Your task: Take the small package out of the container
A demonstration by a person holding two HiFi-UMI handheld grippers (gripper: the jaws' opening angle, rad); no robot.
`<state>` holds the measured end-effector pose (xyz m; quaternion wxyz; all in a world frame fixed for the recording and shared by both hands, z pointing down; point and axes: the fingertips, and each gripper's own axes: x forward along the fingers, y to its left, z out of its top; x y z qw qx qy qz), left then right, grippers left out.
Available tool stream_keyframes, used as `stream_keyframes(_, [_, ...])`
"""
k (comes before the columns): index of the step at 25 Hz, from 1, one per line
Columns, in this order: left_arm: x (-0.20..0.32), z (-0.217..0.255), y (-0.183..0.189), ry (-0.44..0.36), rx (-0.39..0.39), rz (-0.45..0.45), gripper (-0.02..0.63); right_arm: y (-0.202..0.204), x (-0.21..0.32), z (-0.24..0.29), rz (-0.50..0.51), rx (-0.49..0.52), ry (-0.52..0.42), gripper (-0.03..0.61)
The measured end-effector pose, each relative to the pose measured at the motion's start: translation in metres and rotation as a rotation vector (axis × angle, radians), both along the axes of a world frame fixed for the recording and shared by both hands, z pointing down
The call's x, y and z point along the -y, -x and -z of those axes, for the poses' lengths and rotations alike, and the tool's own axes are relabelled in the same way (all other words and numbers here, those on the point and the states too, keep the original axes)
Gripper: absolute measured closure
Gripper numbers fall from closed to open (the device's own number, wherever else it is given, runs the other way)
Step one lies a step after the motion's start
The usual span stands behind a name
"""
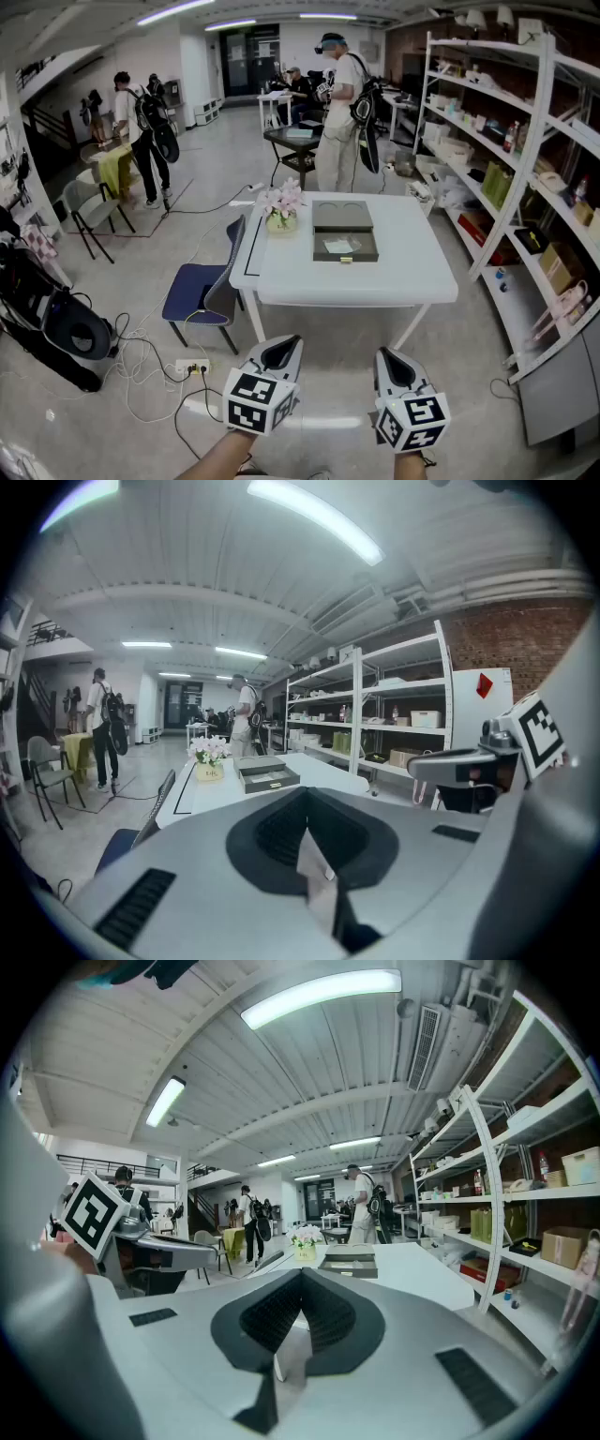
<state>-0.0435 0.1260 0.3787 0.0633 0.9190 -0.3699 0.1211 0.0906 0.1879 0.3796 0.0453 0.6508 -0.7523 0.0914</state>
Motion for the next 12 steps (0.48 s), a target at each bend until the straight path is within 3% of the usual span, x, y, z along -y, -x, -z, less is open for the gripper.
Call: stream_keyframes(12, [-0.005,-0.016,-0.028,0.024,0.045,0.025,0.611,-0.022,0.002,-0.016,0.049,0.022,0.003,0.574])
